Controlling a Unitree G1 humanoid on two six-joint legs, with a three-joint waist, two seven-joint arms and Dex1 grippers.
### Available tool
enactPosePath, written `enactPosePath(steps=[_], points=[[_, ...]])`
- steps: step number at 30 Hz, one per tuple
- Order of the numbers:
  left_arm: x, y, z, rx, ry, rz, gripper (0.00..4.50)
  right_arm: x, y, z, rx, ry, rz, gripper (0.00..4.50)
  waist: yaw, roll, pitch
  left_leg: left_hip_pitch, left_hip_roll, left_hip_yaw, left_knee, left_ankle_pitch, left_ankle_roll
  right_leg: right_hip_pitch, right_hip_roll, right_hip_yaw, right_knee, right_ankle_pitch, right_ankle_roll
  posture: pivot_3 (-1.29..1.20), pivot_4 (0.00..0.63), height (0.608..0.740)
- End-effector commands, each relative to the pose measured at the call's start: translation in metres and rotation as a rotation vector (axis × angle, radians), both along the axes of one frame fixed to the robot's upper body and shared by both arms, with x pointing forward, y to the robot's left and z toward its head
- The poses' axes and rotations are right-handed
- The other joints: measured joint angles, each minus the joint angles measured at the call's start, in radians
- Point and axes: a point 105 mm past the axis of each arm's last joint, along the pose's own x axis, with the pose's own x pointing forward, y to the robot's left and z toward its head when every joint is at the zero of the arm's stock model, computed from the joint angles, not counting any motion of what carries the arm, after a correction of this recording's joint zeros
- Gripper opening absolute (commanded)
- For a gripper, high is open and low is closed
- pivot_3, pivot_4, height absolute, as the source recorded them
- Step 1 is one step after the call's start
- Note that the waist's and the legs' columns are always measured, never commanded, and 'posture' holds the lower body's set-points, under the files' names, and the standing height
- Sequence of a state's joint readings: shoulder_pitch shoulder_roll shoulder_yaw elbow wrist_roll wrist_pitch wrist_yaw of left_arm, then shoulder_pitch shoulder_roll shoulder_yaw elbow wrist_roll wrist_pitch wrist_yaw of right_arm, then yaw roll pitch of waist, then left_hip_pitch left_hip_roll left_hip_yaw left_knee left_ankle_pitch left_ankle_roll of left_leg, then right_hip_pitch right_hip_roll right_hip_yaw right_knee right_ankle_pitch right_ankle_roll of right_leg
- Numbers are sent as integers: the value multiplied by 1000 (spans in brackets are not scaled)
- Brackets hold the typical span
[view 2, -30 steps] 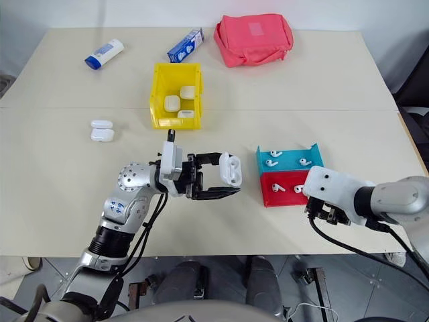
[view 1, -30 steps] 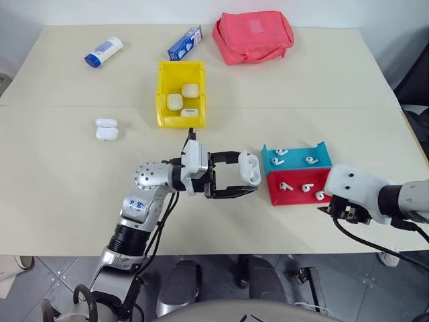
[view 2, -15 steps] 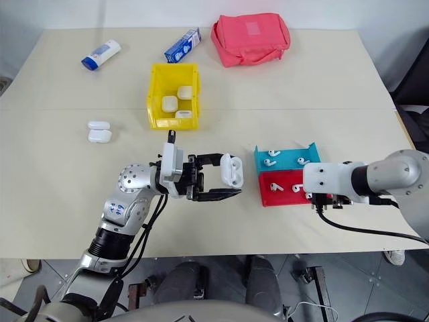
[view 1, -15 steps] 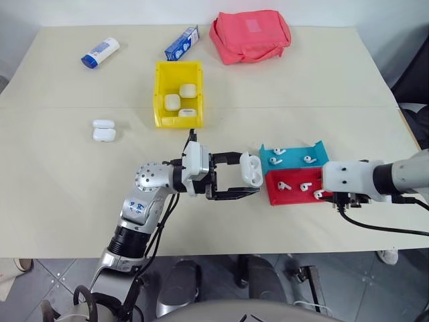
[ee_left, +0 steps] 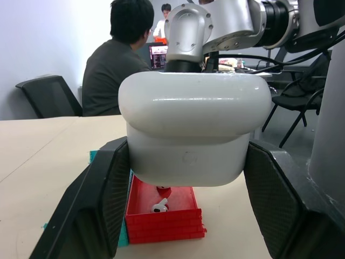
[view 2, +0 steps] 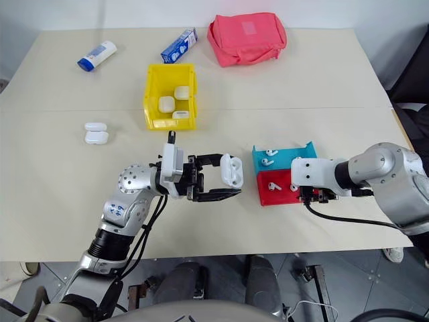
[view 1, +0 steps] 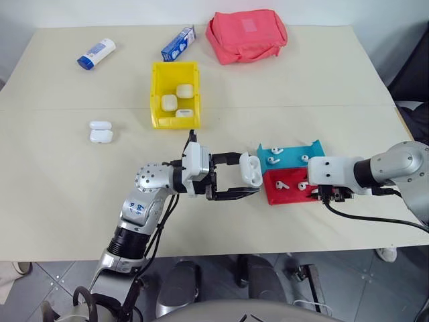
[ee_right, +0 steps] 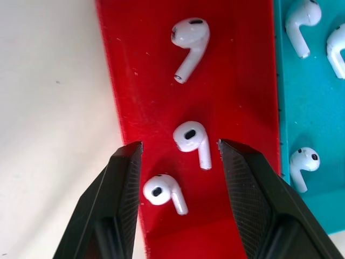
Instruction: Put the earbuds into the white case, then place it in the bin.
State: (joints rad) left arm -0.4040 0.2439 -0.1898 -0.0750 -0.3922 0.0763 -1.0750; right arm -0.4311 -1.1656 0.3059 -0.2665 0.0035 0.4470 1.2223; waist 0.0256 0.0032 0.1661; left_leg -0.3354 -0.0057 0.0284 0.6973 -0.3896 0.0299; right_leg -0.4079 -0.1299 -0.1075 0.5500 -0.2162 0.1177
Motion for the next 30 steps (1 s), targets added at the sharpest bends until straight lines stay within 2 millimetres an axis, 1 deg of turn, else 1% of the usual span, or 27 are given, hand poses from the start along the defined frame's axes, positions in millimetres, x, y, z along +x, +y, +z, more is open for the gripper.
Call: enactPosePath(steps=[1,7,16,25,30], points=[[-8,-1,11,-35,-38,-17,2777,5,4,7,-10,-27,33,2321,-1,0,0,0,0,0,0,0,0,0,0,0,0,0,0,0,150,740],[-11,-1,11,-36,-33,-8,2777,11,5,3,-24,-16,48,2321,0,1,0,0,0,0,0,0,0,0,0,0,0,0,0,0,150,740],[-13,4,9,-27,-15,14,2777,13,6,2,-29,-6,73,2321,-1,2,0,0,0,0,0,0,-1,0,0,0,0,0,0,0,150,740],[-12,25,6,6,7,57,2777,16,5,-1,-37,0,83,2321,-2,2,0,0,0,0,0,0,-1,0,0,0,0,0,0,0,150,740],[-12,28,6,18,3,55,2777,18,5,-2,-39,1,87,2321,-2,2,0,0,0,0,0,0,-1,0,0,0,0,0,0,0,150,740]])
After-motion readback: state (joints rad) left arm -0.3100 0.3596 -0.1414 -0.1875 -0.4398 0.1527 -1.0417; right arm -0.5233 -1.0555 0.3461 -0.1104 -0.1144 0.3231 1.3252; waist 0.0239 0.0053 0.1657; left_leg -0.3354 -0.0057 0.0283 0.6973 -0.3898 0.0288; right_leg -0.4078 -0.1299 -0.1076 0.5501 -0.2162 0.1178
